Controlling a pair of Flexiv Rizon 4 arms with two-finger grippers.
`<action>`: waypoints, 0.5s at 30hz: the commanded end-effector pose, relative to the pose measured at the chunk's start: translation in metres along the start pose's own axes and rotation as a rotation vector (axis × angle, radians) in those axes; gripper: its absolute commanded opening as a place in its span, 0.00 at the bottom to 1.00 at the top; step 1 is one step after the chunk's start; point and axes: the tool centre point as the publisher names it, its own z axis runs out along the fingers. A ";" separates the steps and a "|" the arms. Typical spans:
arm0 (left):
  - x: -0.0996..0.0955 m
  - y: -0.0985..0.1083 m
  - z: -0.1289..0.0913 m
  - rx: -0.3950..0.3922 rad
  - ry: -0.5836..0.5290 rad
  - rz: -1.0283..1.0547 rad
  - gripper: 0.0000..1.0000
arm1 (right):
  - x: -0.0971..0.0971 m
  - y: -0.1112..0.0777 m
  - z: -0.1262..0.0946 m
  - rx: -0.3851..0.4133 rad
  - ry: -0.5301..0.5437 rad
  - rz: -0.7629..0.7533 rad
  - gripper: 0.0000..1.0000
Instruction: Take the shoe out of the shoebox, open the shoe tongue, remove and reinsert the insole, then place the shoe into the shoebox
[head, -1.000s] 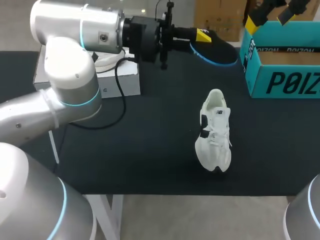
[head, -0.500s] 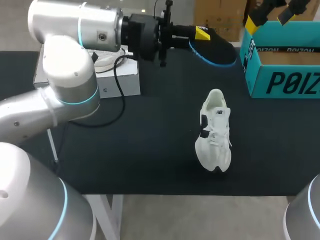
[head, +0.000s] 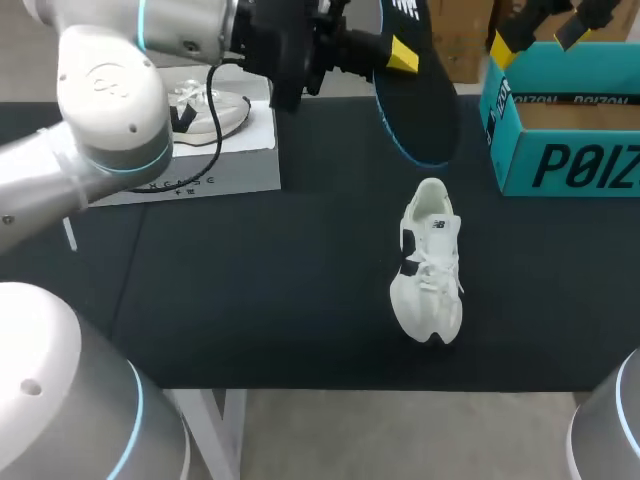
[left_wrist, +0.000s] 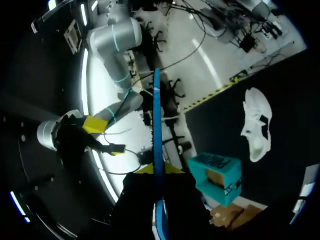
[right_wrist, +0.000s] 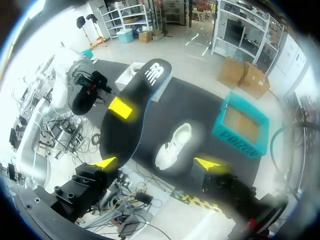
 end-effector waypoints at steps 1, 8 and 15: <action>0.008 -0.006 0.000 -0.021 -0.089 0.313 0.00 | 0.000 0.002 0.000 0.004 0.000 0.001 1.00; 0.018 -0.003 0.003 -0.008 -0.102 0.339 0.00 | 0.000 0.002 0.000 0.004 0.000 0.001 1.00; 0.043 0.006 0.007 -0.026 -0.136 0.277 0.00 | 0.000 0.002 0.000 0.004 0.000 0.001 1.00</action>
